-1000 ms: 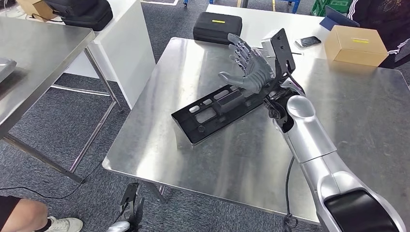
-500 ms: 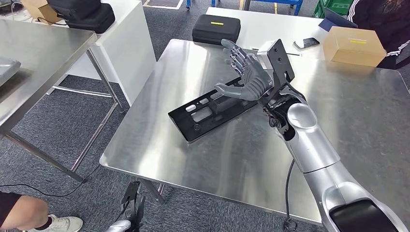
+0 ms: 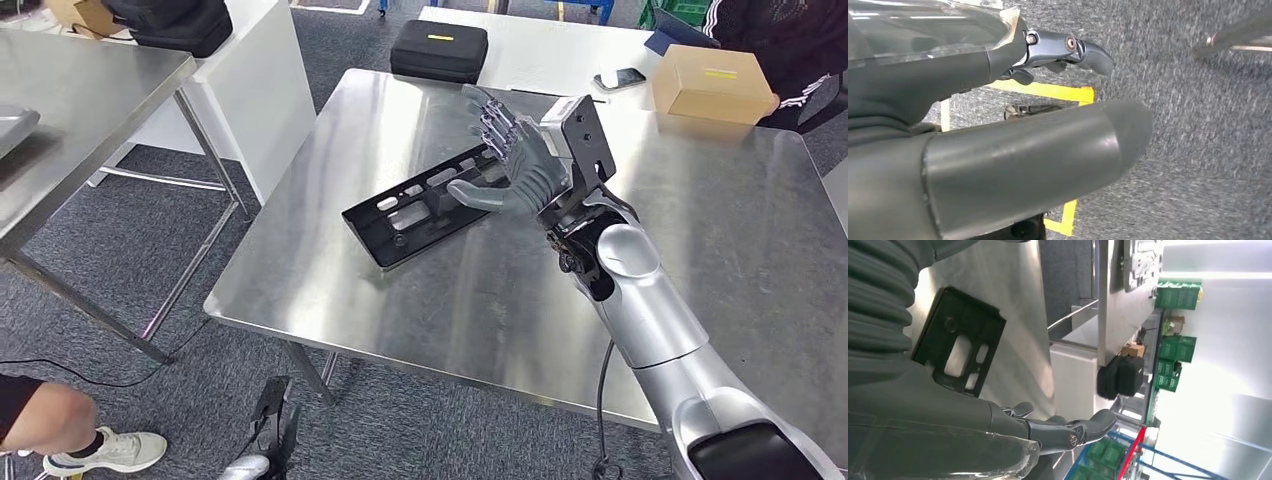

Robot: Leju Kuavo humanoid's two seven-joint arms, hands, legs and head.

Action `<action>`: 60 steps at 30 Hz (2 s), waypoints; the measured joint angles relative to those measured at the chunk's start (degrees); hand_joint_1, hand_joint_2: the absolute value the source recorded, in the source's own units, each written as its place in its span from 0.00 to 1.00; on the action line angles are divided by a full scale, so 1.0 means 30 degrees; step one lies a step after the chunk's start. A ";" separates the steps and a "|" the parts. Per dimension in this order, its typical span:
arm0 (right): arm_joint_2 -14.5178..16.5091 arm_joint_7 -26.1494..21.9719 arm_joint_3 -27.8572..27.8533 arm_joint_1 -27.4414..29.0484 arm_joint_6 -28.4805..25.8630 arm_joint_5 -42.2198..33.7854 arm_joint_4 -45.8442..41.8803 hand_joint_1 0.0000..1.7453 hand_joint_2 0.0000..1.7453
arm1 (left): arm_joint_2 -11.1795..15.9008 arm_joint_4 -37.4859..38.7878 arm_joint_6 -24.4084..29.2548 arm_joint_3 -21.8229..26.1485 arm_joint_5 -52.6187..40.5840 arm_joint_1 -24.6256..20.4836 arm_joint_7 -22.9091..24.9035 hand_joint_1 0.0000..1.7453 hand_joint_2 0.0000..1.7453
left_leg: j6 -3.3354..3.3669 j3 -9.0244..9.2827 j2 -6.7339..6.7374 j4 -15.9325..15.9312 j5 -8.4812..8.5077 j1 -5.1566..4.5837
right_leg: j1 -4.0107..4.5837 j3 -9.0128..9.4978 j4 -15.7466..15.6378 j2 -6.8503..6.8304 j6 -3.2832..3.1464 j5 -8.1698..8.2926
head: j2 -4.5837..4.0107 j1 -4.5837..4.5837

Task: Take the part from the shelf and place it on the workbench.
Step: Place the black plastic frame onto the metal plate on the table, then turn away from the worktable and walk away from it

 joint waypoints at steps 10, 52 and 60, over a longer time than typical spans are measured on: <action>-0.0415 -0.0242 0.0011 0.0282 -0.0370 0.0133 -0.0087 0.00 1.00 | 0.0002 0.0000 0.0075 -0.0005 0.0089 0.0006 0.0089 0.00 0.00 | 0.0520 -0.1882 0.0189 -0.0368 0.1889 0.0047 | -0.0133 -0.0671 0.4602 -0.0074 0.0518 -0.2690 | 0.0000 0.0102; -0.2956 -0.3526 -0.6632 1.2502 -0.3585 0.2372 -0.8612 0.00 1.00 | 0.1184 -0.0592 0.0064 0.0199 0.0098 0.1880 -0.1095 0.00 0.00 | -0.0402 -0.3584 0.0027 0.3353 -0.0757 0.0008 | -0.0067 0.1900 -0.0422 -0.0305 -0.0852 -0.1414 | 0.0000 -0.0029; -0.1910 -0.2106 -0.7862 1.4686 -0.6261 0.4329 -0.8011 0.00 1.00 | 0.1209 -0.0969 0.0093 0.0430 -0.0072 0.1867 -0.1082 0.00 0.00 | -0.0127 0.1193 -0.0096 0.0022 -0.0733 -0.0068 | 0.0066 -0.0064 -0.0067 -0.0342 -0.0254 0.0172 | 0.0000 -0.0010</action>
